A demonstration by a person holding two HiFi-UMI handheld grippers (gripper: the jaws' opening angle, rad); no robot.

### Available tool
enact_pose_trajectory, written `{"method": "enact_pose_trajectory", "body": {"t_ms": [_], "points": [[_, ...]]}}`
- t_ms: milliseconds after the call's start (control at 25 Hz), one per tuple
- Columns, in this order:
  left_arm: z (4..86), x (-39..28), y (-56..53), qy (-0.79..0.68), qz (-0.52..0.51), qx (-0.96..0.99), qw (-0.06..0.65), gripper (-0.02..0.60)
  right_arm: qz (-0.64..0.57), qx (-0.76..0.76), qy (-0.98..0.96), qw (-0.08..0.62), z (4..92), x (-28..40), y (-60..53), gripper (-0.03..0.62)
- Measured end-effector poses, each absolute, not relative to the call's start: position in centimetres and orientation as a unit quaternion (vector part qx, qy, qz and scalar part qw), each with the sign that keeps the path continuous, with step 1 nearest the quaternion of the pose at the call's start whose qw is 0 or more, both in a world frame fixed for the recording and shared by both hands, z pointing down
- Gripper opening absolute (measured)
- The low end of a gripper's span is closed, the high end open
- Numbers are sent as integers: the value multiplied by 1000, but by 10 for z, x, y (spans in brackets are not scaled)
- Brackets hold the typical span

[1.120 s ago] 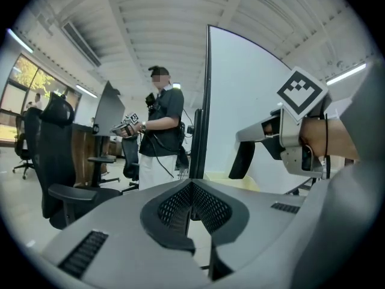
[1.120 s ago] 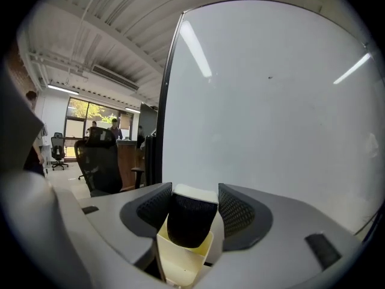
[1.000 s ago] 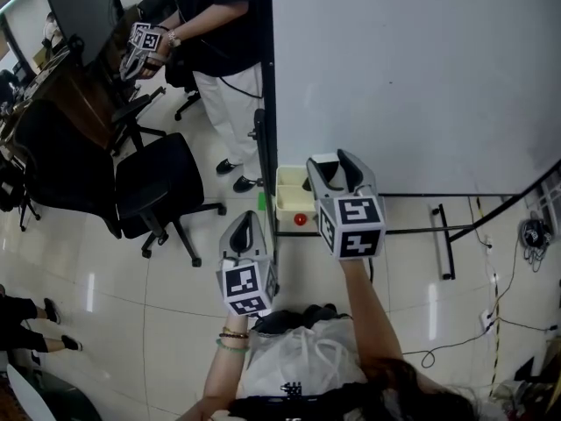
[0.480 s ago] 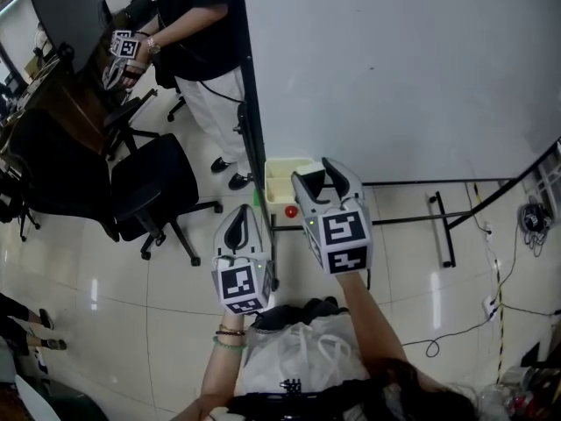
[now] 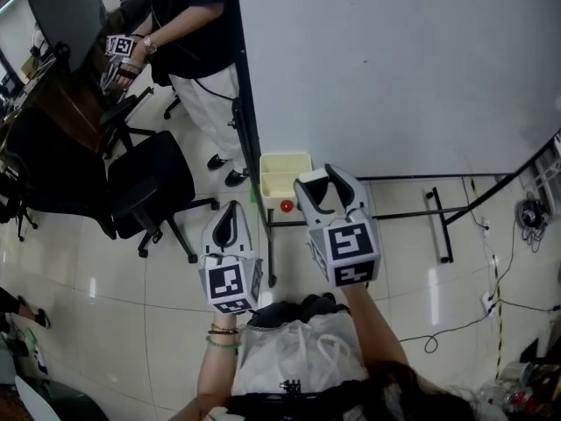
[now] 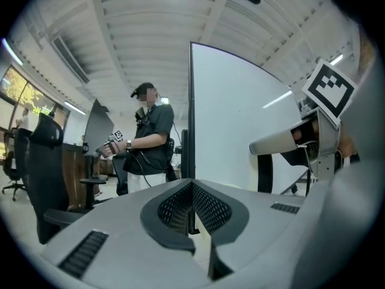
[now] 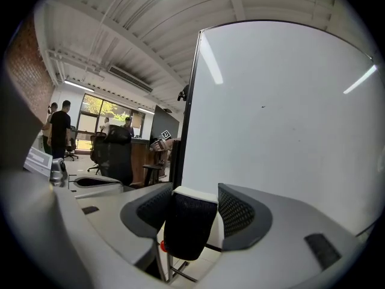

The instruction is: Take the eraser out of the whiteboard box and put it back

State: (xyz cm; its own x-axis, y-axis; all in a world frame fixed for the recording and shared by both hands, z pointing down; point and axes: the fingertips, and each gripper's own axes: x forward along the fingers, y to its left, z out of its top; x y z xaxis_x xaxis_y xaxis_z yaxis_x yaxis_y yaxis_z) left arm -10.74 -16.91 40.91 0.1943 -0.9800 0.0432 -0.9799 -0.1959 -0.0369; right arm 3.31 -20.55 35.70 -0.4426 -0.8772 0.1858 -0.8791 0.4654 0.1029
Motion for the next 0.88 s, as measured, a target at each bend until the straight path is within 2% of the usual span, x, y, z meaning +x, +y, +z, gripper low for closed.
{"method": "enact_pose_trajectory", "body": {"t_ms": [360, 880], "points": [[405, -91, -167, 628, -19, -777, 25, 2, -1, 517, -848, 115, 360, 35, -205, 242], [406, -95, -173, 628, -26, -778, 24, 2, -5, 521, -845, 117, 366, 32, -223, 242]]}}
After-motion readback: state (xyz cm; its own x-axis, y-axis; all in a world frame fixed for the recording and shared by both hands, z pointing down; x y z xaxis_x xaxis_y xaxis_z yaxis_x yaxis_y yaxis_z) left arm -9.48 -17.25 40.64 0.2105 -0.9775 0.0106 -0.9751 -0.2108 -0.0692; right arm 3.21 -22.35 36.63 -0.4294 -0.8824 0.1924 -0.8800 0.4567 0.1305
